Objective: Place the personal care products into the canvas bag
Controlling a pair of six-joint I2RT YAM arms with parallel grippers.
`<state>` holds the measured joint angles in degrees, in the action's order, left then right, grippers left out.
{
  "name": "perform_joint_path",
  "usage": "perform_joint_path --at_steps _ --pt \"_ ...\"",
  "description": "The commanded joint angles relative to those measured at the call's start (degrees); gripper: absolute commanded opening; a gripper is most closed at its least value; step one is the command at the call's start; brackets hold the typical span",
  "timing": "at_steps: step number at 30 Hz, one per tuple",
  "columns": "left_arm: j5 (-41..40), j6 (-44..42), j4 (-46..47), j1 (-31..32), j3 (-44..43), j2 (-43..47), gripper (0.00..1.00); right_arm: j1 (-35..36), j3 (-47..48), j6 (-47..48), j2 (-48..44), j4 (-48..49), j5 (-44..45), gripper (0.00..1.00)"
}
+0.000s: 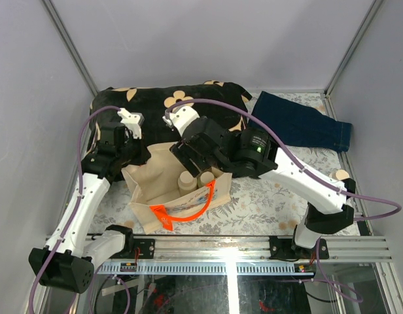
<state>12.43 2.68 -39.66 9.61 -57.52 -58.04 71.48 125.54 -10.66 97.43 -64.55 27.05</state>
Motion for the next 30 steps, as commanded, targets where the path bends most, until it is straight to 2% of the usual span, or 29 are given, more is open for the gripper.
perform_joint_path --at_steps 1,8,17,25,30 --pt "-0.9 -0.3 2.7 -0.2 -1.2 -0.8 0.1 0.3 -1.7 1.4 -0.9 6.5 -7.6 0.0" --pt "0.7 0.4 2.2 -0.2 -4.5 -0.6 0.1 0.3 -15.5 -2.1 -4.0 20.5 -15.3 0.0" --pt "4.0 1.0 1.7 -0.2 -4.1 -0.6 0.1 0.3 -20.2 -4.5 -2.4 29.8 -23.2 0.0" --pt "4.3 2.1 2.9 -0.2 -0.5 1.7 0.1 0.3 -25.6 -6.9 1.1 34.1 -27.0 0.0" --pt "4.6 2.1 2.7 -0.2 -0.1 1.9 0.1 0.3 -26.7 -8.6 3.7 31.7 -24.5 0.0"
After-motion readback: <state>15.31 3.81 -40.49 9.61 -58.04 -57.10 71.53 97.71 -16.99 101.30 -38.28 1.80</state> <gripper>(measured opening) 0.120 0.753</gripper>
